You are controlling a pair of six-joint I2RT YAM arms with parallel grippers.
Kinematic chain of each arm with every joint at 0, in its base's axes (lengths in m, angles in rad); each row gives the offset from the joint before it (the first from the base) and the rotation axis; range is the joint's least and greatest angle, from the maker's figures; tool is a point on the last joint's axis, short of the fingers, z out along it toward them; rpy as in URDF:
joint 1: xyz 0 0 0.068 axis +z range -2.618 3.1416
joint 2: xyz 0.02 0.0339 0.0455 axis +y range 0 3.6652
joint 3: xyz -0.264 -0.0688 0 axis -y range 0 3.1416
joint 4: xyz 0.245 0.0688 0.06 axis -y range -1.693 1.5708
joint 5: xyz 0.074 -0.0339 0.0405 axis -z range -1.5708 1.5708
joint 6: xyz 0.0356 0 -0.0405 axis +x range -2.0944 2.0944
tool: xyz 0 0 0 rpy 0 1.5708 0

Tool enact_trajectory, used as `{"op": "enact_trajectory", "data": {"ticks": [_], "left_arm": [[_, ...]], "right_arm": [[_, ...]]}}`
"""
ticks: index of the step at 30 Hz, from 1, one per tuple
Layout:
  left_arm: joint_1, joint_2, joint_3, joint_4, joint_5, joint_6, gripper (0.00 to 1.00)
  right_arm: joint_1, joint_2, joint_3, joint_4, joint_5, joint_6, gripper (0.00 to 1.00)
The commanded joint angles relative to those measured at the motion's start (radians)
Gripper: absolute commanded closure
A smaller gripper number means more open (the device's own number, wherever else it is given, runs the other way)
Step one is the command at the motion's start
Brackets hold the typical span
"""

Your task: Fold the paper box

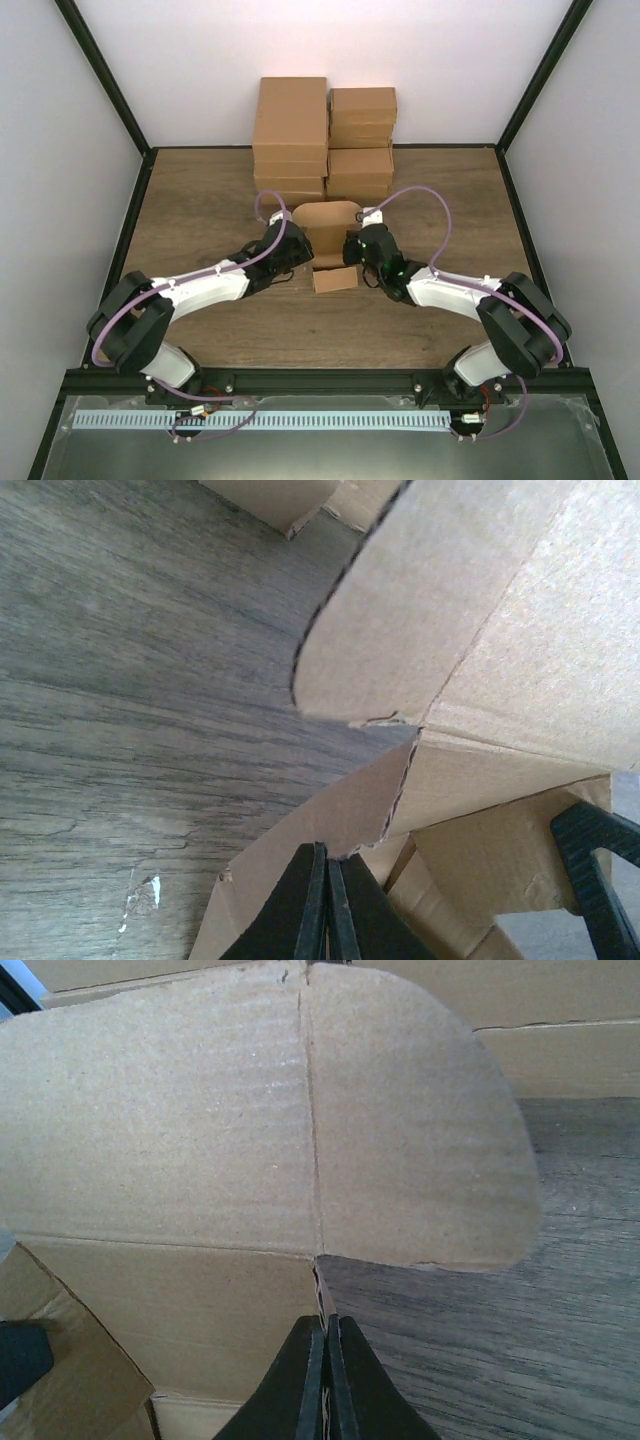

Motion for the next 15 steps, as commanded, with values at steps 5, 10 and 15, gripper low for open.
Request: {"op": "enact_trajectory", "data": {"ticks": [5,10,15], "left_arm": [[-0.010,0.024,0.040,-0.037,0.059,-0.097,0.96],[-0.012,0.019,0.053,-0.062,0.052,-0.152,0.96],[-0.031,0.011,0.052,-0.071,0.012,-0.207,0.96]], "right_arm": [[0.021,-0.025,-0.042,0.089,-0.008,0.004,0.99],[0.023,-0.040,-0.071,0.123,-0.009,-0.006,0.99],[0.026,-0.048,-0.091,0.149,-0.008,-0.015,0.99]]}}
